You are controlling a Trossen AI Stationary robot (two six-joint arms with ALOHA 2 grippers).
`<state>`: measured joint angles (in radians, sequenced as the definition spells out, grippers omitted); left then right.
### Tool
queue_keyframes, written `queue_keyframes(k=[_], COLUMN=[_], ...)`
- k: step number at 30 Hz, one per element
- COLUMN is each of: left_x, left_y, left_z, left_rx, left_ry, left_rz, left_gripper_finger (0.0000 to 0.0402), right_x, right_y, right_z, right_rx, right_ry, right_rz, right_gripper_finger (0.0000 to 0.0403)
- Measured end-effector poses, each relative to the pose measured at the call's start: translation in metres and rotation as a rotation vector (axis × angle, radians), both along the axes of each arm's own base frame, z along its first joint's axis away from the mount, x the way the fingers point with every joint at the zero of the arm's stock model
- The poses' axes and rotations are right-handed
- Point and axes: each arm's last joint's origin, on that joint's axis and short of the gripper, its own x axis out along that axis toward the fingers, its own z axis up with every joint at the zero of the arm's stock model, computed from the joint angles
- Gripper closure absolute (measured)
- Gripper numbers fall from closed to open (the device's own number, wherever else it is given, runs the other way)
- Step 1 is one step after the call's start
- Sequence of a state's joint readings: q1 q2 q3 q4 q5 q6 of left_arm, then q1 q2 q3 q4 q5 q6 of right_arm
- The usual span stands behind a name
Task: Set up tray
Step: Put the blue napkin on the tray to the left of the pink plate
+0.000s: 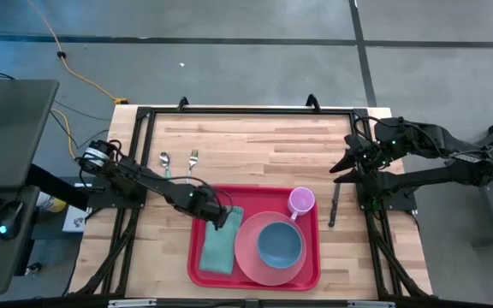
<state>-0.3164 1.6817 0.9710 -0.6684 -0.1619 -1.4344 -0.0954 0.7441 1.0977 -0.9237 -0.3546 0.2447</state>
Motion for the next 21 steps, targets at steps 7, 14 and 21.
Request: queue_keyframes(k=[7, 14, 21], left_x=[-0.0063, -0.0069, -0.0044], left_y=[-0.0050, -0.0081, -0.0081], left_z=[-0.0005, -0.0002, 0.0085], left_rx=[0.015, 0.027, 0.043], left_ry=[0.031, 0.014, -0.019], left_rz=[0.041, 0.066, 0.058], left_gripper_finger=[0.0392, 0.0394, 0.0337], right_x=[0.0001, 0.0000, 0.0000], right_y=[0.0000, 0.0000, 0.0000], right_z=[0.0000, 0.0000, 0.0000], right_rx=[-0.002, -0.008, -0.012], right_ry=[0.000, -0.003, -0.004], right_rz=[0.001, 0.005, 0.007], right_gripper_finger=[0.0254, 0.0254, 0.0254])
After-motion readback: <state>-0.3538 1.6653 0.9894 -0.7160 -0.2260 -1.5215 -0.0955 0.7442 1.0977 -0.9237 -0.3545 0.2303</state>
